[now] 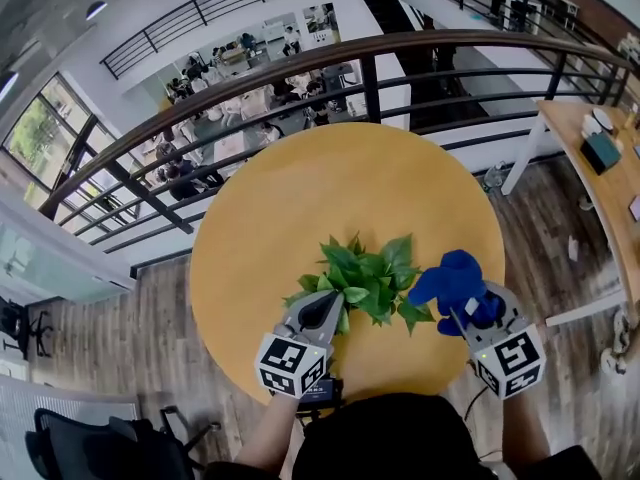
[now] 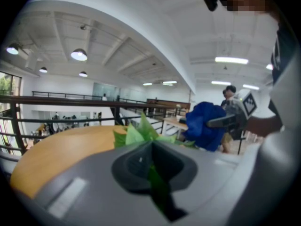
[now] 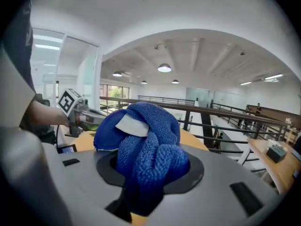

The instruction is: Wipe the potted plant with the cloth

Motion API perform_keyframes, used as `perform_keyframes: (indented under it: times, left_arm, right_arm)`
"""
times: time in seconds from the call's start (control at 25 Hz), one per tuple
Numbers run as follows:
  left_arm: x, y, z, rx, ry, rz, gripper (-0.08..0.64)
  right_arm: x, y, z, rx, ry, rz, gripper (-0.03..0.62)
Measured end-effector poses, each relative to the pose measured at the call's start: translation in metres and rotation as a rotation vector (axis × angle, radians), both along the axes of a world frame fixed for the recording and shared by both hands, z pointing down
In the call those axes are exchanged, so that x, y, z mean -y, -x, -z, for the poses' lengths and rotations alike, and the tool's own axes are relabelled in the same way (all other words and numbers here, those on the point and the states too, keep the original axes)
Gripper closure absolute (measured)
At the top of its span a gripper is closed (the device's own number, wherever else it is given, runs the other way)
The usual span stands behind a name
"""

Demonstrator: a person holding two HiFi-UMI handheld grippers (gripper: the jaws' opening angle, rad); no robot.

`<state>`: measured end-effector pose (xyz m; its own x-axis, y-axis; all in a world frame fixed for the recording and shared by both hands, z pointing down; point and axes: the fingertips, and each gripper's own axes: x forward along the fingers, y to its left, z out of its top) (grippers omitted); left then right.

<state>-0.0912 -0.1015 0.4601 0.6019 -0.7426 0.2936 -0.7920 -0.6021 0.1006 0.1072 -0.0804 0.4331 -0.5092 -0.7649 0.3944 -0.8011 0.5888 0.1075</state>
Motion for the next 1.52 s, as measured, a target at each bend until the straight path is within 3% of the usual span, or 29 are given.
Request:
perform_keyframes:
  times: [0.08,0.2,0.52,0.6,0.72,0.8,0.88,0.96,1.08,1.16,1.32,1.4,1.52]
  left_arm:
    - [0.002,0.001,-0.001,-0.003,0.001,0.006,0.558]
    - [0.002,0.001,0.0,0.006,0.004,0.001,0.558]
    - [0.002,0.002,0.0,0.008,-0.002,0.003,0.559]
    - [0.002,0.0,0.001,0.006,-0.003,-0.002,0.559]
    - [0.002,0.001,0.001,0.005,-0.005,-0.004,0.558]
    - [0.002,0.001,0.001,0.003,-0.005,-0.003,0.559]
    - [0.003,0.0,0.001,0.003,-0.005,-0.002,0.559]
    - [0.004,-0.001,0.001,0.005,-0.004,0.002,0.558]
    - [0.002,0.0,0.002,0.0,0.001,0.013,0.558]
    - [0.002,0.0,0.002,-0.007,-0.001,0.017,0.558]
    - [0.001,-0.001,0.002,-0.011,-0.005,0.015,0.558]
    - [0.0,-0.001,0.002,-0.013,-0.009,0.014,0.559]
    - [-0.001,0.002,0.002,-0.016,-0.013,0.015,0.558]
  right_arm:
    - [-0.005,0.027,-0.02,-0.03,0.04,0.067,0.434]
    - [-0.015,0.036,-0.065,-0.113,0.121,0.079,0.434]
    - [-0.027,-0.05,-0.168,-0.267,0.363,-0.105,0.434]
    - [-0.019,-0.062,-0.149,-0.255,0.314,-0.15,0.434]
    - [0.005,-0.057,-0.072,-0.163,0.121,-0.186,0.434]
    - [0.014,-0.036,-0.018,-0.075,0.006,-0.143,0.434]
    - [0.012,-0.005,0.014,-0.01,-0.043,-0.046,0.434]
    - [0.004,0.025,0.011,0.003,-0.026,0.058,0.434]
    - [-0.014,0.045,-0.04,-0.072,0.085,0.133,0.434]
    - [-0.026,0.031,-0.081,-0.136,0.174,0.12,0.434]
    - [-0.038,-0.033,-0.14,-0.284,0.315,0.002,0.434]
    - [-0.037,-0.056,-0.14,-0.33,0.308,-0.044,0.434]
    - [-0.02,-0.052,-0.092,-0.281,0.178,-0.064,0.434]
